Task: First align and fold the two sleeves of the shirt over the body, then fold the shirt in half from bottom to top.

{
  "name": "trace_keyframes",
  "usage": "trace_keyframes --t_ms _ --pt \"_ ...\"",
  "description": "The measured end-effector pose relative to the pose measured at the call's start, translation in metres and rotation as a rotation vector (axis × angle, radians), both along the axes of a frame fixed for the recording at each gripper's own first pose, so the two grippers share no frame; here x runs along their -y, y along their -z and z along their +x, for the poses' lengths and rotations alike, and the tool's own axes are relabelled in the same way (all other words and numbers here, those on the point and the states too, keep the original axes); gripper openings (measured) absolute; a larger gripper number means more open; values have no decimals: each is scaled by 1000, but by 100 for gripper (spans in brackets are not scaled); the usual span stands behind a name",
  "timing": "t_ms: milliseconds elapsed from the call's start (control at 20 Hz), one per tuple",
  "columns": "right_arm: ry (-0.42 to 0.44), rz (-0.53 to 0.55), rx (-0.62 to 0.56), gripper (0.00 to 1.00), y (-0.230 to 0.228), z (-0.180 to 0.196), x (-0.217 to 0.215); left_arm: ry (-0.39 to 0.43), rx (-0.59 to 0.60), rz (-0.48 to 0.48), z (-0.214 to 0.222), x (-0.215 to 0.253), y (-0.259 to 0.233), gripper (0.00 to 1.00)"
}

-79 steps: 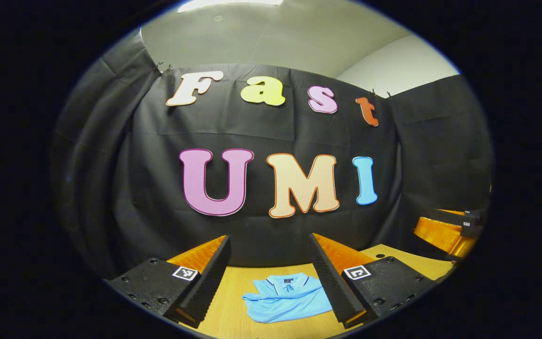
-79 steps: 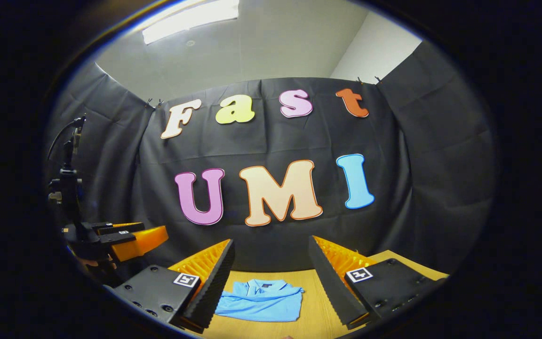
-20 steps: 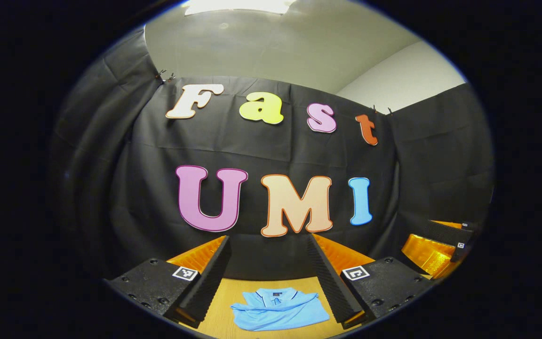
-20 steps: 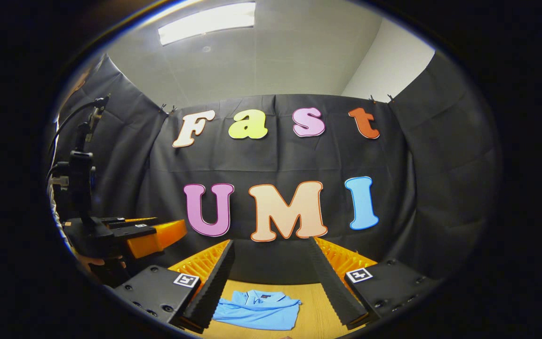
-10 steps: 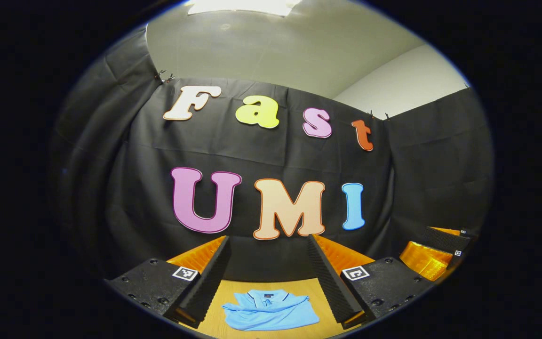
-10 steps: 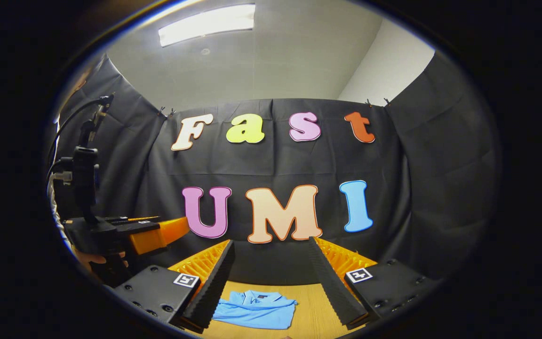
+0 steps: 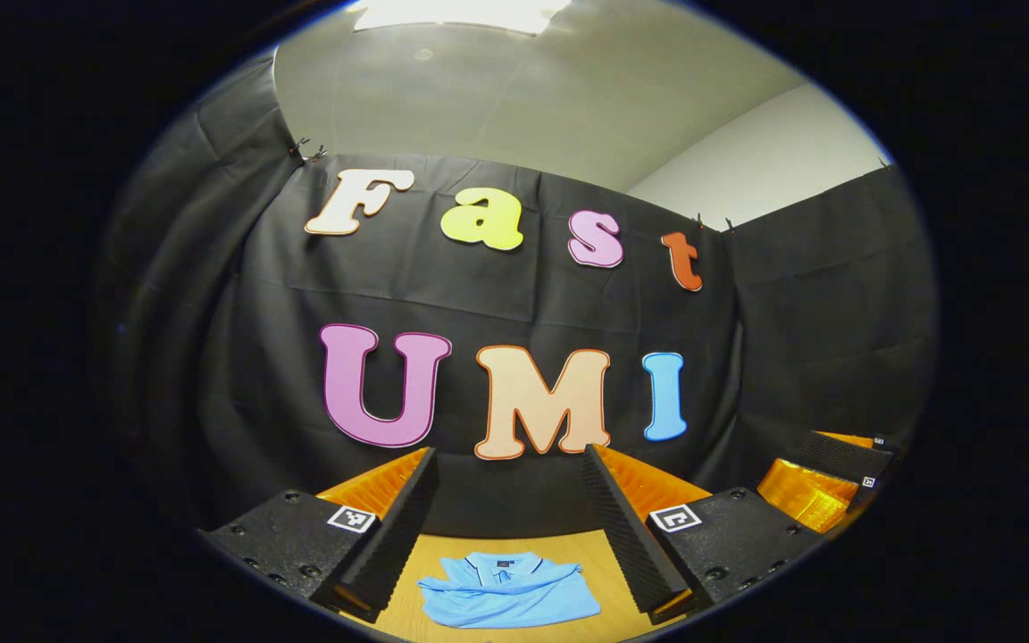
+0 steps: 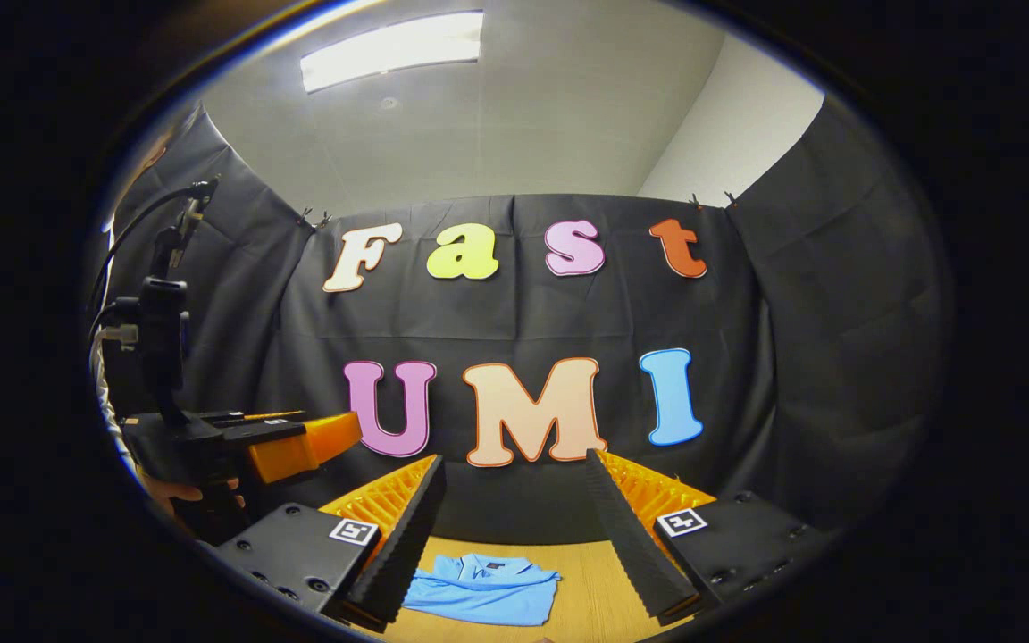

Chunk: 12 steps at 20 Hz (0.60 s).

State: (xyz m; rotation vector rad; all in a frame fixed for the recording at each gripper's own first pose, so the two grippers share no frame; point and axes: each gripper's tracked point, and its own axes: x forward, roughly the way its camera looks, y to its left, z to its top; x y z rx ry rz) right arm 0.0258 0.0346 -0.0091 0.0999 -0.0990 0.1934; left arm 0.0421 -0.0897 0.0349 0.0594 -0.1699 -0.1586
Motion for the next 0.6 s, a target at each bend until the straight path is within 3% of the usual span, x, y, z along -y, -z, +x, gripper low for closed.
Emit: trace_keyframes --t_ms 600 --pt "-10 -7 -5 97 4 -3 -6 -8 -5 -4 -2 -6 4 95"
